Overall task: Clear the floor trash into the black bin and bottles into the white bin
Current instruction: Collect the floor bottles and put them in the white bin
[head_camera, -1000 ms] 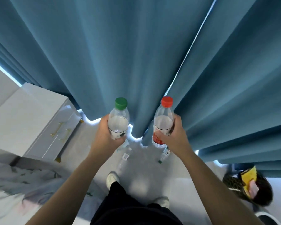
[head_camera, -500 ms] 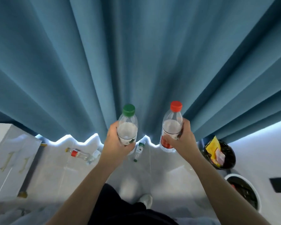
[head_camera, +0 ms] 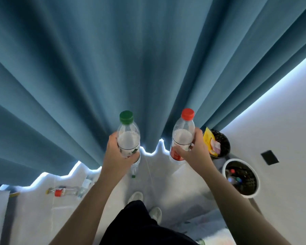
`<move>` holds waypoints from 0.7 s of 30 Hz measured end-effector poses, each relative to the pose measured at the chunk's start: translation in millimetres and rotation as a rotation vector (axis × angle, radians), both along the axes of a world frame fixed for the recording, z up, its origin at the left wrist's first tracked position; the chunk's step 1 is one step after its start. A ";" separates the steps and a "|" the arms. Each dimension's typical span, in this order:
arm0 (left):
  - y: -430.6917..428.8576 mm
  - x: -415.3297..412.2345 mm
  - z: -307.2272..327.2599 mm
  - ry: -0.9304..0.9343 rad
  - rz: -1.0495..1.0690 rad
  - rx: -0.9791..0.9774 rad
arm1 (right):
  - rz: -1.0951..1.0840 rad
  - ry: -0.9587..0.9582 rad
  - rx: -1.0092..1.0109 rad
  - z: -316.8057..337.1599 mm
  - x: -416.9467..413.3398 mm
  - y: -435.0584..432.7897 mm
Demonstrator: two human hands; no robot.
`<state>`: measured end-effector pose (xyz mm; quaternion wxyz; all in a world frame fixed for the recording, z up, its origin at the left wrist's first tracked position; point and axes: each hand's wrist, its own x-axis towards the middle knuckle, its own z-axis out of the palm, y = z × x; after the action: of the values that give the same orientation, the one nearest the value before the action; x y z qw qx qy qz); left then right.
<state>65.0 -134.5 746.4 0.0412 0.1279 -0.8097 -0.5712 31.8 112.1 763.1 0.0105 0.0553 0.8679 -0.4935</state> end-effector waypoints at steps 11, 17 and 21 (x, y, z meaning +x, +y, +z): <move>-17.5 -86.4 -3.6 0.009 -0.258 -0.022 | -0.253 -0.002 -0.070 6.3 -23.0 -0.2; -4.5 -120.1 -20.4 0.000 -0.420 -0.079 | -0.417 -0.013 -0.064 -6.5 -12.0 9.6; 21.6 -131.9 -23.2 -0.015 -0.521 -0.076 | -0.504 -0.025 -0.048 -14.2 -3.6 26.2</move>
<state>-67.0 -113.0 723.2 -0.1086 -0.0820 -0.8364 -0.5309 28.2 138.4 748.9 -0.1007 0.2758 0.8145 -0.5004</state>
